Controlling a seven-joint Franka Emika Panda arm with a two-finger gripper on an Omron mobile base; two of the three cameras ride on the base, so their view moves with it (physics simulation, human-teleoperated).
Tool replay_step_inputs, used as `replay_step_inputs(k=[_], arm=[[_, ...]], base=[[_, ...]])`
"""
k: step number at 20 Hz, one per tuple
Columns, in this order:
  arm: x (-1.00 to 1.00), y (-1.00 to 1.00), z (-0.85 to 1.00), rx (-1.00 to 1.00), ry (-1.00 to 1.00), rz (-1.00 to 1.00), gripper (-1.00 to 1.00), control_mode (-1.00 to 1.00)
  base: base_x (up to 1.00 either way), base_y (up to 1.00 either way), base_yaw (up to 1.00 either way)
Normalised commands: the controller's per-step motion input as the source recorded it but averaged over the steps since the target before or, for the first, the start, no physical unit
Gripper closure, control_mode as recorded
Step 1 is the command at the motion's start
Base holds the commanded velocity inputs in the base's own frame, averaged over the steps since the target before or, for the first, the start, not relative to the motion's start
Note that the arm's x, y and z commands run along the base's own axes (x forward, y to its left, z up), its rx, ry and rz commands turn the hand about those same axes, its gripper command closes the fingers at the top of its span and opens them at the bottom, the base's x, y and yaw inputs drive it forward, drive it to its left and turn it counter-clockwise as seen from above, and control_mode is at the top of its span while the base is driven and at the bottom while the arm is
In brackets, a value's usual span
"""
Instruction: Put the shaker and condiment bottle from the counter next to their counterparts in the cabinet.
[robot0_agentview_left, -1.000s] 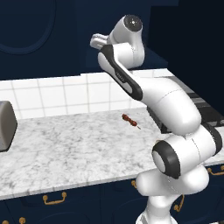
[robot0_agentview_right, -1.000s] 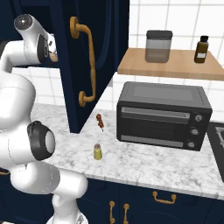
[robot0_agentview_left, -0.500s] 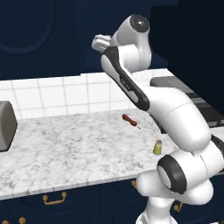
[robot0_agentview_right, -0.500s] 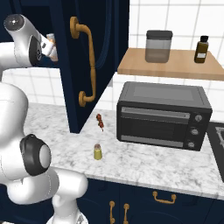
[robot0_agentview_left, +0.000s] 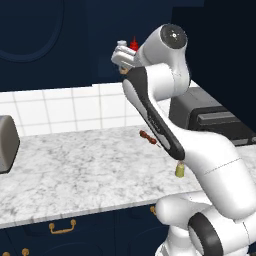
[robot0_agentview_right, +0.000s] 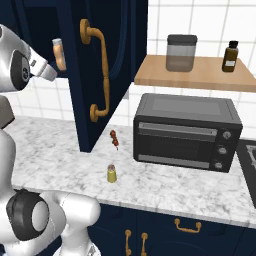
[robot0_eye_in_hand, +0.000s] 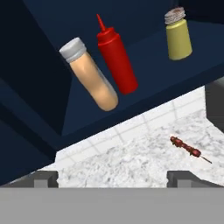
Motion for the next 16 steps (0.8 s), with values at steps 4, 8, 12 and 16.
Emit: replay_step_inputs(k=[4, 8, 12, 16], arm=[[-0.75, 0.0, 0.0, 0.02, 0.0, -0.13, -1.0, -1.0], [-0.78, -0.04, 0.0, 0.03, 0.0, -0.15, -1.0, -1.0], [-0.81, -0.12, 0.0, 0.04, 0.0, -0.16, -1.0, -1.0], [-0.68, -0.18, -0.05, 0.05, 0.0, -0.15, -1.0, -1.0]], base=[[0.0, 0.0, 0.0], [0.0, 0.0, 0.0], [0.0, 0.0, 0.0], [0.0, 0.0, 0.0]])
